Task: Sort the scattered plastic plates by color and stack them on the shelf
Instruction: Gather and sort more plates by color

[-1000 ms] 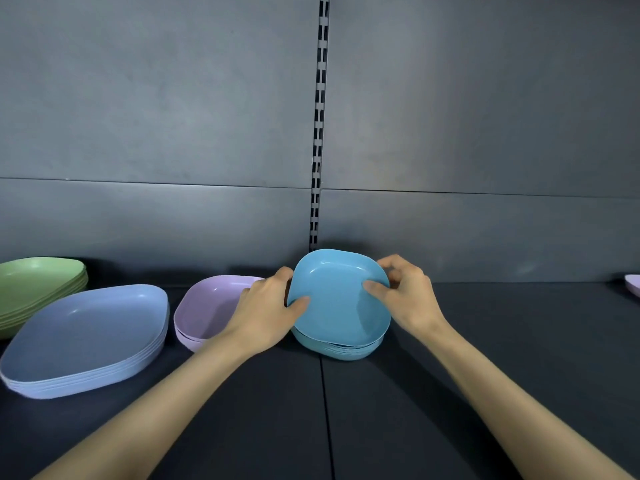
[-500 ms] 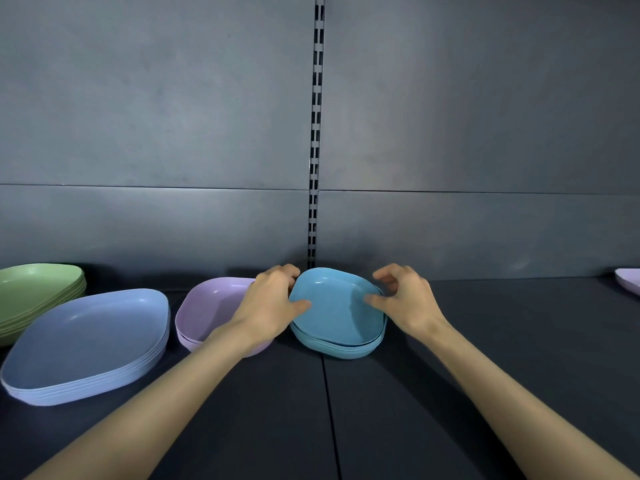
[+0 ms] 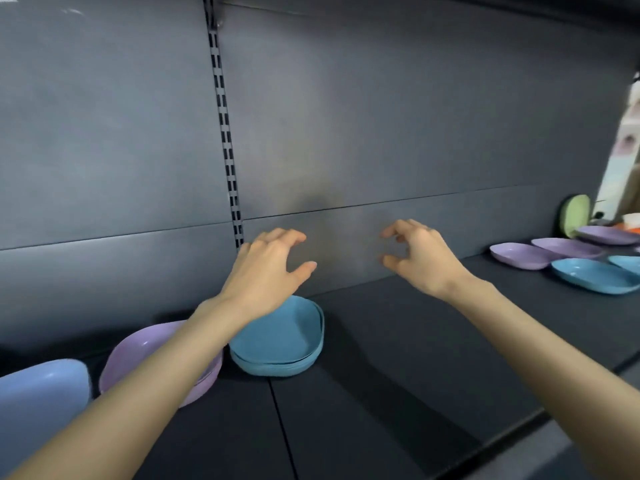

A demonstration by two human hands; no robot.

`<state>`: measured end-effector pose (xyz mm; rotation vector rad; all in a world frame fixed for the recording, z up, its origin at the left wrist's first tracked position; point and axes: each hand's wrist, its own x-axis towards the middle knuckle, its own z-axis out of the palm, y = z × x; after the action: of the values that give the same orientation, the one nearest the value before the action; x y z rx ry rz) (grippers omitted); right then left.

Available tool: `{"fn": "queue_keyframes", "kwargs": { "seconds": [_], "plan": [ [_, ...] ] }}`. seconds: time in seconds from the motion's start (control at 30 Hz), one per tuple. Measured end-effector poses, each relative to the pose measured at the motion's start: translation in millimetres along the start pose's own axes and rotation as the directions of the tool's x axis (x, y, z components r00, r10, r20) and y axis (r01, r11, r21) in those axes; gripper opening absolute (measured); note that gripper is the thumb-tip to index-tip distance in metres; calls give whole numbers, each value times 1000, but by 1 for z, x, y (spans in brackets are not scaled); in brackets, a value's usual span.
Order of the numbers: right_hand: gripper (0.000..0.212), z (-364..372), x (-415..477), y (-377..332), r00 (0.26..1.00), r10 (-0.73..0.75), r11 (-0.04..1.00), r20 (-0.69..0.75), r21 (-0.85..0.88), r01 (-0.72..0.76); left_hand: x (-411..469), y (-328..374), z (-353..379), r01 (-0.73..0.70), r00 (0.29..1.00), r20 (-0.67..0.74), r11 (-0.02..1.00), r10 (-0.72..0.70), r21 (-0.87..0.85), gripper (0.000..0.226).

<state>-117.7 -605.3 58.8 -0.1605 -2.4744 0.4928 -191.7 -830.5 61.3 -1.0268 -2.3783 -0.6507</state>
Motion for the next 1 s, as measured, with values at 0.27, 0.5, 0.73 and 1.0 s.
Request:
{"fn": "queue_keyframes", "kwargs": {
  "seconds": [0.27,0.5,0.73,1.0],
  "plan": [
    [41,-101,-15,89,995,85,982,-55,-165,-93,50,116,26,-188,982,4,978,188,92,49],
    [45,-180,-47,198,992,116,946,-42,-299,-123,78,231,96,-237,970,78,969,231,74,55],
    [50,-230,-41,286,985,167,928,-31,-334,-168,125,299,142,-256,960,134,964,245,72,56],
    [50,-227,7,367,989,149,927,6,-348,-138,189,325,205,-221,965,151,975,215,25,57]
  ]
}}
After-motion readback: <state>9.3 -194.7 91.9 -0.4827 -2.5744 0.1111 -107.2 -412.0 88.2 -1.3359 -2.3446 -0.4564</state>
